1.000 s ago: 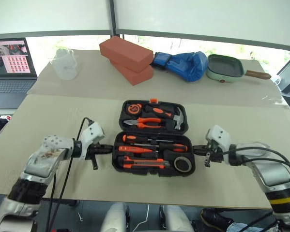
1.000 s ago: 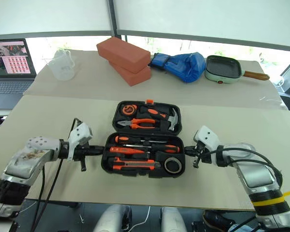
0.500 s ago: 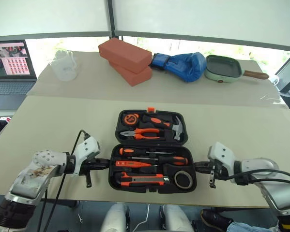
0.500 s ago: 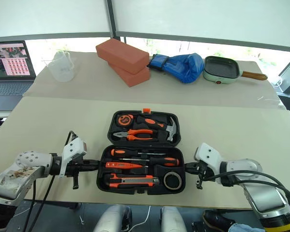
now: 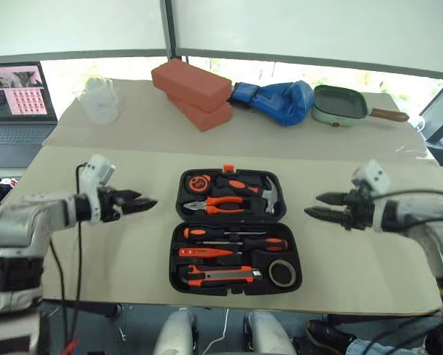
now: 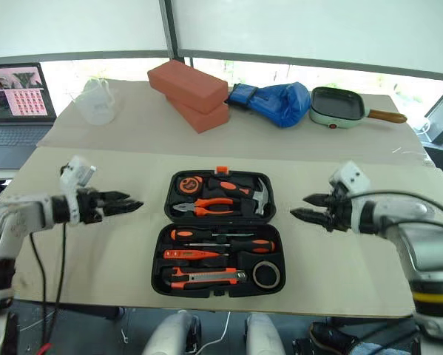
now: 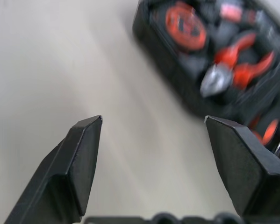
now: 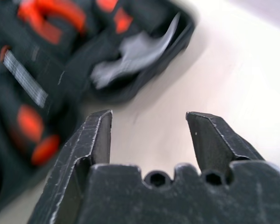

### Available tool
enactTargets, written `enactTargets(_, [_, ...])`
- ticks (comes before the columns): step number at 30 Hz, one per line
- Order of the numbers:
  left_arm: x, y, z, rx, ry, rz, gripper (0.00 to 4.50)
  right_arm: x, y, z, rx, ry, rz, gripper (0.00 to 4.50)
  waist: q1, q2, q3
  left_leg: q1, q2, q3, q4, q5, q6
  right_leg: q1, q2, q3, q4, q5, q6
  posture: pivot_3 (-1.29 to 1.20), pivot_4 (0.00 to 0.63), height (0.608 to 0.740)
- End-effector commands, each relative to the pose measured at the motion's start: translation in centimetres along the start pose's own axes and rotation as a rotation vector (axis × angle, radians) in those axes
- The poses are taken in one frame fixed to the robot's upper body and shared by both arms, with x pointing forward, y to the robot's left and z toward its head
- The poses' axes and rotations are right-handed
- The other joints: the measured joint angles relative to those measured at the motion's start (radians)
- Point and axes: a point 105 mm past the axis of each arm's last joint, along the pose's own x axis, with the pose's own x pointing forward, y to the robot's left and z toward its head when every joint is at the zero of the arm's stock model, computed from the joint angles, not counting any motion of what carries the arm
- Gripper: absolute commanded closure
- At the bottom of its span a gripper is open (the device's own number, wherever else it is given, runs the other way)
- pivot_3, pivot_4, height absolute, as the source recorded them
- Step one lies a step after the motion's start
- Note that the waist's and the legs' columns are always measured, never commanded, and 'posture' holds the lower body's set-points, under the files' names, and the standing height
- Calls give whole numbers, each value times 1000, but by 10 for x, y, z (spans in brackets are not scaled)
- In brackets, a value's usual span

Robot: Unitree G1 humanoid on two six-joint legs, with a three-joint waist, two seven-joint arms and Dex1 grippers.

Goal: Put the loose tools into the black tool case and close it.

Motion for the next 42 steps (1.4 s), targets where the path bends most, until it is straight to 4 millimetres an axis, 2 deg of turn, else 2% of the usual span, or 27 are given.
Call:
enactTargets(1, [21, -2, 18, -78, -26, 13, 722, 22, -16, 8, 117, -1, -49, 1505, -2, 0, 0, -1, -1, 0, 0, 0, 0, 0, 0, 0, 0, 0, 0, 0, 150, 738])
enactTargets(4, [38, 0, 17, -49, 0, 41, 722, 40, -26, 12, 166, 3, -82, 1505, -6, 0, 0, -5, -2, 0, 0, 0, 0, -4, 0, 0, 0, 0, 0, 0, 150, 738])
enactTargets(10, [49, 2, 1, -17, 54, 58, 722, 55, -27, 10, 185, 27, -84, 1505, -6, 0, 0, -6, -1, 0, -1, 0, 0, -5, -2, -1, 1, 1, 0, 0, 150, 738])
enactTargets(13, [51, -1, -5, -1, 69, 46, 1333, 59, -23, 9, 184, 33, -69, 1455, -8, 0, 0, -7, -1, 0, -1, 0, 0, -5, -2, 0, 1, 1, 1, 0, 150, 738])
enactTargets(14, [52, -2, -7, 2, 74, 42, 1597, 60, -20, 11, 188, 25, -55, 1981, -9, 0, 0, -6, -1, 0, -1, 0, 0, -5, -2, 0, 0, 1, 1, 0, 150, 738])
enactTargets(15, [52, -3, -8, 1, 78, 37, 2114, 61, -18, 13, 193, 17, -45, 2002, -10, 0, 0, -6, -1, 0, -1, 0, 0, -5, -2, 0, 0, 1, 1, 0, 150, 738])
enactTargets(16, [52, -4, -10, -3, 81, 33, 2405, 61, -16, 15, 195, 11, -39, 2002, -11, 0, 0, -6, -1, 0, -1, 0, 0, -5, -2, 0, 0, 1, 1, 0, 150, 738])
enactTargets(24, [52, -6, -12, -15, 84, 29, 2405, 61, -15, 27, 183, -16, -39, 2002, -16, 0, 0, -5, 0, 0, -1, 0, 0, -5, -2, 0, 0, 1, 1, 0, 150, 738])
enactTargets(27, [53, -5, -12, -18, 79, 31, 3118, 60, -17, 33, 195, -34, -46, 2002, -17, 0, 0, -5, 0, 0, -1, 0, 0, -5, -2, 0, 0, 1, 1, 0, 150, 738])
enactTargets(31, [53, -6, -12, -17, 78, 24, 4407, 62, -12, 29, 188, -18, -34, 2002, -8, 1, -1, -5, -1, -1, -1, 0, 0, -4, -2, 0, 0, 1, 1, 0, 150, 738])
enactTargets(38, [53, -6, -12, -18, 77, 30, 4481, 62, -11, 22, 169, 20, -43, 2002, -10, 1, -1, -5, -1, -1, -1, 0, 0, -4, -2, 0, 0, 1, 1, 0, 150, 738])
enactTargets(42, [51, -3, -10, -13, 73, 49, 4481, 46, -14, 20, 200, 22, -74, 2002, -9, 1, -1, -5, -1, -1, -1, 0, 0, -4, -3, 0, 0, 1, 1, 0, 150, 738])
